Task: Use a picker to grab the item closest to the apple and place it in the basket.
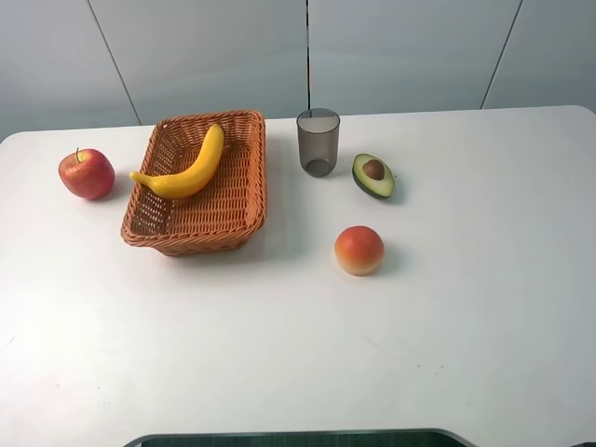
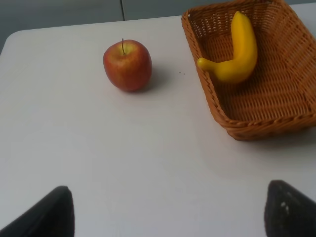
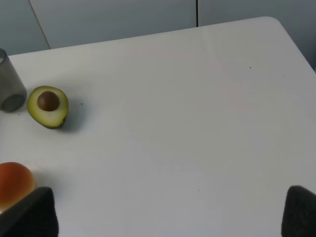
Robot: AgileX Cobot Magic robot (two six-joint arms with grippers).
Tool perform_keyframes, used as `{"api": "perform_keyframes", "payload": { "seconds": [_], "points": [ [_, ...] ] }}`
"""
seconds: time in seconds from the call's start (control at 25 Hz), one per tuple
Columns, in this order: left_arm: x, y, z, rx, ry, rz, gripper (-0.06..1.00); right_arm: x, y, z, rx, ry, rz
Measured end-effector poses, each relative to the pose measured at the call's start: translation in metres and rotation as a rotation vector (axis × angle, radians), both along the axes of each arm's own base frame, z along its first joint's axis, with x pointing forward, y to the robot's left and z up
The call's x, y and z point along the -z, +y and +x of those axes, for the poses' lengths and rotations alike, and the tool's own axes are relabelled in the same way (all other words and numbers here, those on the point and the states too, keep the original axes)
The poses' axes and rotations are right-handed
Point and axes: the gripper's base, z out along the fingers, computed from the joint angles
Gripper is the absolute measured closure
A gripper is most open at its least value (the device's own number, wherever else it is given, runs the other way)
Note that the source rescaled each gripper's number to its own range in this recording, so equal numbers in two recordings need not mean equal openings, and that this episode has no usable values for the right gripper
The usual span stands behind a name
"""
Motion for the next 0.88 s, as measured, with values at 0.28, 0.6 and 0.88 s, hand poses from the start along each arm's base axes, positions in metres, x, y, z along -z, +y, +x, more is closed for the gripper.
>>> {"api": "perform_keyframes", "payload": {
  "seconds": [0.28, 0.6, 0.88],
  "points": [
    [0.0000, 0.0000, 0.0000, 0.000, 0.000, 0.000, -0.03, 0.0000, 0.0000, 0.0000, 0.001, 0.000, 0.002],
    [0.0000, 0.0000, 0.0000, 0.000, 0.000, 0.000, -0.03, 0.0000, 0.0000, 0.0000, 0.001, 0.000, 0.002],
    [0.0000, -0.0010, 0.0000, 0.007, 0.000, -0.010, -0.03, 0.0000, 0.0000, 0.0000, 0.001, 0.000, 0.002]
  ]
}}
